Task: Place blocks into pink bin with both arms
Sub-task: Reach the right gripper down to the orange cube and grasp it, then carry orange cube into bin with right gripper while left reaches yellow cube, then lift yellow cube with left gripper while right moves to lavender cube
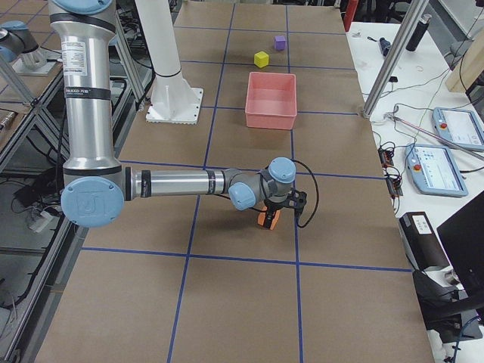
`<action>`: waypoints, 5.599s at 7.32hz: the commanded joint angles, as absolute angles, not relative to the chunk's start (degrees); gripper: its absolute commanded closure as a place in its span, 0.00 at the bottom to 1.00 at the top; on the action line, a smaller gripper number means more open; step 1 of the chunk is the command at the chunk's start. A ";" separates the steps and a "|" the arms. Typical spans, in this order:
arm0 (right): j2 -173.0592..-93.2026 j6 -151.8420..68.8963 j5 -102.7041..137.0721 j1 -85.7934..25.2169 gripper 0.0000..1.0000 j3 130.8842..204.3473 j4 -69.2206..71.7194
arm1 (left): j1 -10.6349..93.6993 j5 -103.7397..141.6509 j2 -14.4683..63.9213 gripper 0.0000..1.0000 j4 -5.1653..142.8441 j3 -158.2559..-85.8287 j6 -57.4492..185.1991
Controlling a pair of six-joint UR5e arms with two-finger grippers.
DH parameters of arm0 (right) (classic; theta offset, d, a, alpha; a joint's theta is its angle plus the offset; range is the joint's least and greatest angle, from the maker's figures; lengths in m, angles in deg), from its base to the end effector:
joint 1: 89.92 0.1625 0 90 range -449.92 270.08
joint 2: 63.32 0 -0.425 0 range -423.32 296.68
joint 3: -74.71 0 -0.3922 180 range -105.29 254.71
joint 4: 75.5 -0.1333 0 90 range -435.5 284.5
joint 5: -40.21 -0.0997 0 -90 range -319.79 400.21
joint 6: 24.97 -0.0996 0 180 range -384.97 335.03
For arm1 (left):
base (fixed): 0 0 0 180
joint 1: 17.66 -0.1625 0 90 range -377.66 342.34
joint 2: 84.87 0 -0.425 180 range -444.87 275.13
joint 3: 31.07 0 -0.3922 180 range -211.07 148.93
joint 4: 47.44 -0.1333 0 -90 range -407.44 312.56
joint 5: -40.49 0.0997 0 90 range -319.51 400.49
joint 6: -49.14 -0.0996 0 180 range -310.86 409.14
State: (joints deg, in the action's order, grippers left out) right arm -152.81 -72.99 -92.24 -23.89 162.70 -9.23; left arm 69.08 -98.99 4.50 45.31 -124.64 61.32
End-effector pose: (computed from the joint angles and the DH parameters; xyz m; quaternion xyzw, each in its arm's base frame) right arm -0.1492 -0.4983 0.6281 -0.0634 -0.3930 0.1223 0.9091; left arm -0.0295 -0.4951 0.6219 -0.0115 0.4203 -0.0498 0.9060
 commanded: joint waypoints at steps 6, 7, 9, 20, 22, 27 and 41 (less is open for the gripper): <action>-152.71 -73.48 -92.33 -25.23 0.29 161.63 -9.23 | 69.26 -99.17 3.90 0.00 45.37 -125.12 61.01; -152.71 -74.18 -92.33 -25.23 0.53 161.55 -9.23 | 69.26 -99.17 3.55 0.00 45.37 -125.20 61.01; -152.71 -74.37 -92.59 -25.23 1.00 162.24 -9.23 | 69.09 -99.17 3.64 0.00 45.37 -125.29 61.45; -119.15 -114.77 -84.36 -46.37 1.00 176.40 3.34 | 42.03 -93.46 6.18 0.00 61.37 -136.54 117.84; -116.51 -117.42 -79.77 -51.93 1.00 175.35 3.34 | 37.11 -90.13 7.15 0.00 61.28 -136.45 124.01; -116.32 -117.44 -75.99 -56.52 0.19 171.49 3.08 | 30.78 -88.89 10.75 0.00 61.02 -134.44 136.67; -138.17 -102.72 -81.06 -38.88 0.01 183.78 3.25 | 27.95 -87.55 15.15 1.00 57.01 -137.99 139.50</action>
